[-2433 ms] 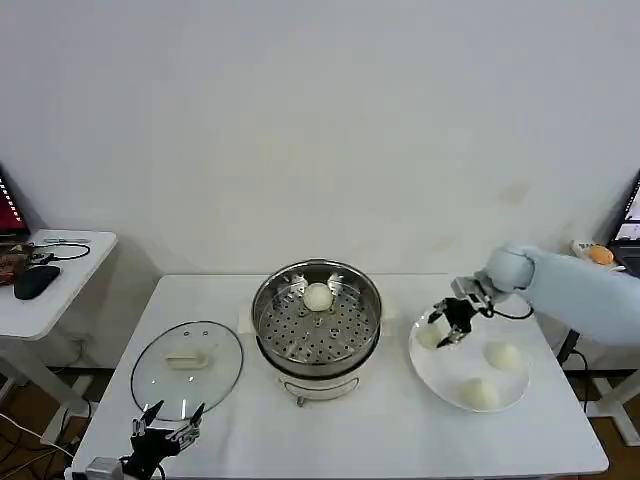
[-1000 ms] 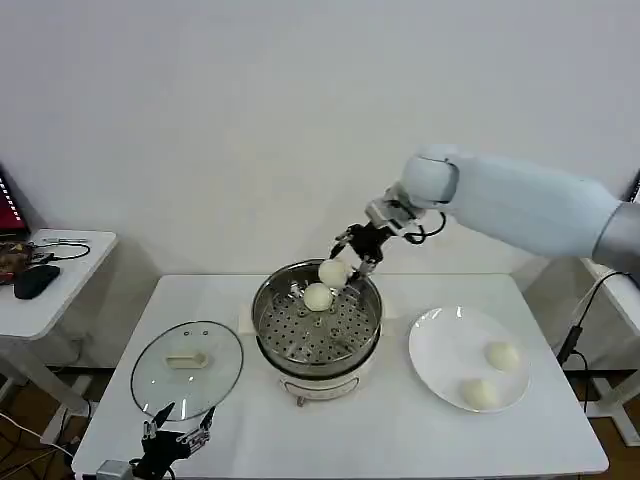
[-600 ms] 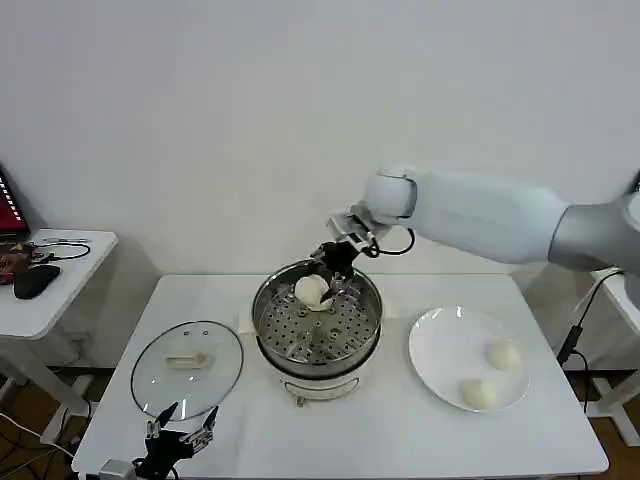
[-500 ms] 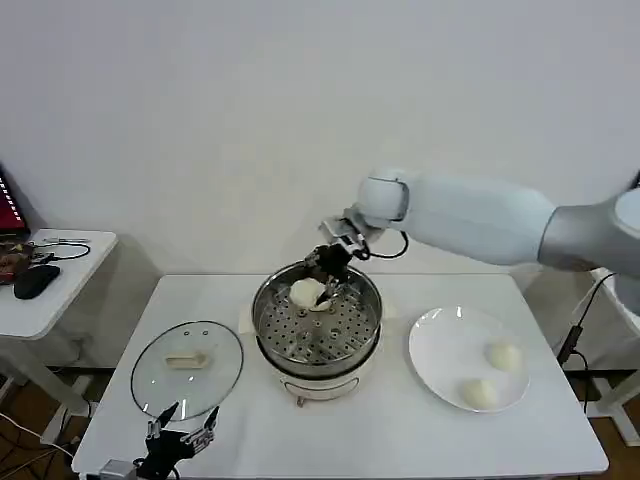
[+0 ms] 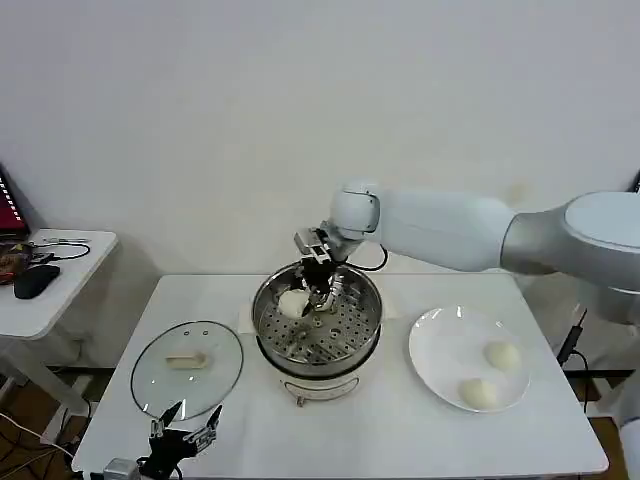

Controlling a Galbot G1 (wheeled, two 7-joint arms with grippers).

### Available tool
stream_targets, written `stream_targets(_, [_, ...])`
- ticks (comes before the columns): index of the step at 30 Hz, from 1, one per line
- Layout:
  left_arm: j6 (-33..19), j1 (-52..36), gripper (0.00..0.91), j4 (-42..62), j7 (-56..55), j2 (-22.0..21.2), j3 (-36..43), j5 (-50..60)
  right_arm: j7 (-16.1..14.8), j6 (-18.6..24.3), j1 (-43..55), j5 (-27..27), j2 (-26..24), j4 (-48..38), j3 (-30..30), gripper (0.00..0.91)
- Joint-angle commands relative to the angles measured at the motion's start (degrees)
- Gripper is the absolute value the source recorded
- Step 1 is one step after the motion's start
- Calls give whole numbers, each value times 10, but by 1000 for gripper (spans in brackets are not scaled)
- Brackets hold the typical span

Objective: Take steamed baozi put them in steamer then cover it.

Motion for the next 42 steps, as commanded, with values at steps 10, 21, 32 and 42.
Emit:
stream_targets(10, [0, -4, 907, 2, -1, 3, 1, -2, 3, -30, -33, -5, 40, -37, 5, 625])
stream_targets(21, [0, -5, 907, 2, -1, 2, 3, -3, 7, -33, -51, -12, 46, -45, 6, 635])
stream_targets(32, [0, -6, 907, 3, 0, 0, 6, -3, 15, -32, -57, -8, 47, -44, 9, 907])
stream_targets(42, [0, -6, 907, 4, 0, -1, 9, -2, 21, -32, -24, 3, 19, -15, 11, 907])
